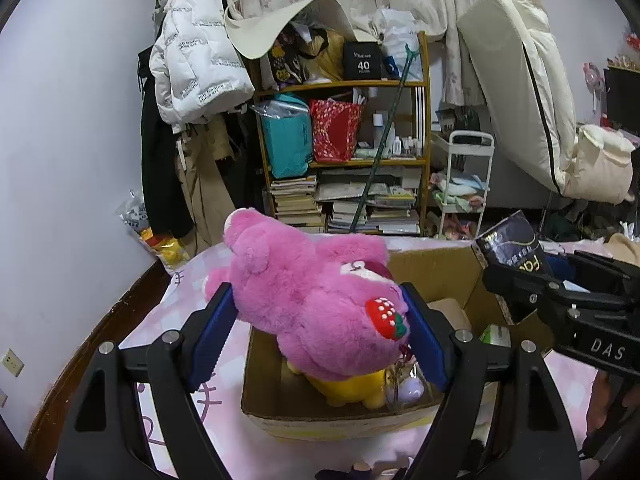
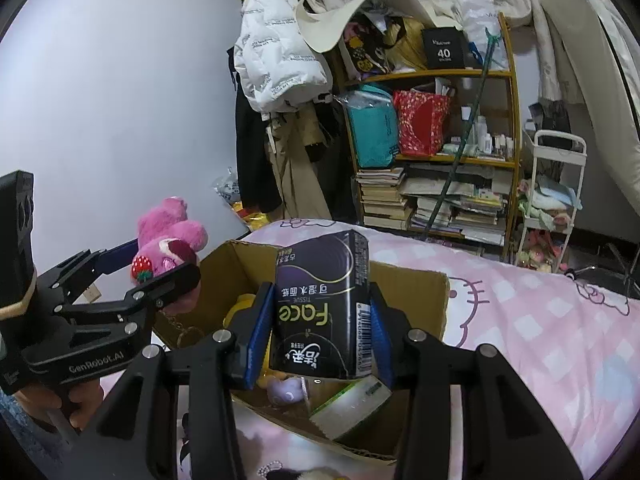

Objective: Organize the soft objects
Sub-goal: 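Open both grippers to drop the Face pack and pink bear into the box, then grasp the black-and-white fluffy plush with the right gripper while the left grasps the white-haired doll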

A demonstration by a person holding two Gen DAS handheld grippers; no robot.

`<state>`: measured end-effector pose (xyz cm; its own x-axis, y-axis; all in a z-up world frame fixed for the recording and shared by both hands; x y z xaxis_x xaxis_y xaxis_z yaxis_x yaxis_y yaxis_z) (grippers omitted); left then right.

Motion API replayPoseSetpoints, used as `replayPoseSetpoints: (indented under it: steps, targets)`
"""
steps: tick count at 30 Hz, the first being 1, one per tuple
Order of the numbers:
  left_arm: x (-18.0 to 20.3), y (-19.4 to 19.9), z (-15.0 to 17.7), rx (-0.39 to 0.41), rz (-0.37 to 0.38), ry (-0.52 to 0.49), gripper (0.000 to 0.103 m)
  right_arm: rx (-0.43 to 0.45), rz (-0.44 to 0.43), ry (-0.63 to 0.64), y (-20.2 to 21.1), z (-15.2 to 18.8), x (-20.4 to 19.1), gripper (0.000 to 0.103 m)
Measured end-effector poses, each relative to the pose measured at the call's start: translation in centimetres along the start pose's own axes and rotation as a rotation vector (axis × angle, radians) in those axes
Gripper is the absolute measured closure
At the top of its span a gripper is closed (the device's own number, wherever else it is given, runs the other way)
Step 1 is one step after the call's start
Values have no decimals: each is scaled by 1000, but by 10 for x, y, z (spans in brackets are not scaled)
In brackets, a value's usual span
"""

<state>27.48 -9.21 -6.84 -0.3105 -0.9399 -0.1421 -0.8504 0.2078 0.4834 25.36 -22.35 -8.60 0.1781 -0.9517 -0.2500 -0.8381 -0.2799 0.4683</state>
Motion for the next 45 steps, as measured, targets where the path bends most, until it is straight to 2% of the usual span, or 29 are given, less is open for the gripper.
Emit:
replayPoseSetpoints:
  steps: [5,9,10,11,13,15,17,21,23,33,36,45]
  targets:
    - [8,-5,9,-41,2,-38,22,-9,15,-3,-4,4,5,56]
    - [13,-2,10,-45,21,-46,19,-6,21,5,-1,1,5,54]
    - [13,0,10,-39,13,-46,15,-2,27,1,0,0,6,50]
    - [11,2,9,-34,0,-45,13,9,37,0,2,-2,6,38]
    - [7,6,7,-24,-14,-36,10,32,52,12,8,-5,4,26]
    - [4,10,7,-27,-15,-21,10,40,52,18,12,-7,0,24]
    - [0,13,8,-33,-19,-12,9,37,58,18,13,-7,-1,17]
    - [-8,24,10,-51,-24,10,9,50,64,17,23,-11,-6,10]
    - [-11,33,8,-50,-23,24,9,53,70,20,28,-14,-8,1]
    - [-31,72,11,-53,-55,60,8,57,94,7,54,-12,-12,0]
    - [-35,81,13,-59,-40,92,8,53,105,1,63,-8,-11,0]
    - [-29,108,28,-91,-38,58,8,49,132,10,90,-1,-12,0]
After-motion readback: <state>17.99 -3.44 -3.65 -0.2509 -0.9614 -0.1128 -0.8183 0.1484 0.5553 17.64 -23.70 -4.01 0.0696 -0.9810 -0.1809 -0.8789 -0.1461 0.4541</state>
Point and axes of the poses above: each gripper's, at about its wrist camera, not at the fingertips, and y roughly against the way its jaws point, x to its right, z to its underside, the point moved 10 cm from there along -y, roughly the way its jaws point, and after that the axes turned 3 degrees about -y, right-handed, at the moved point
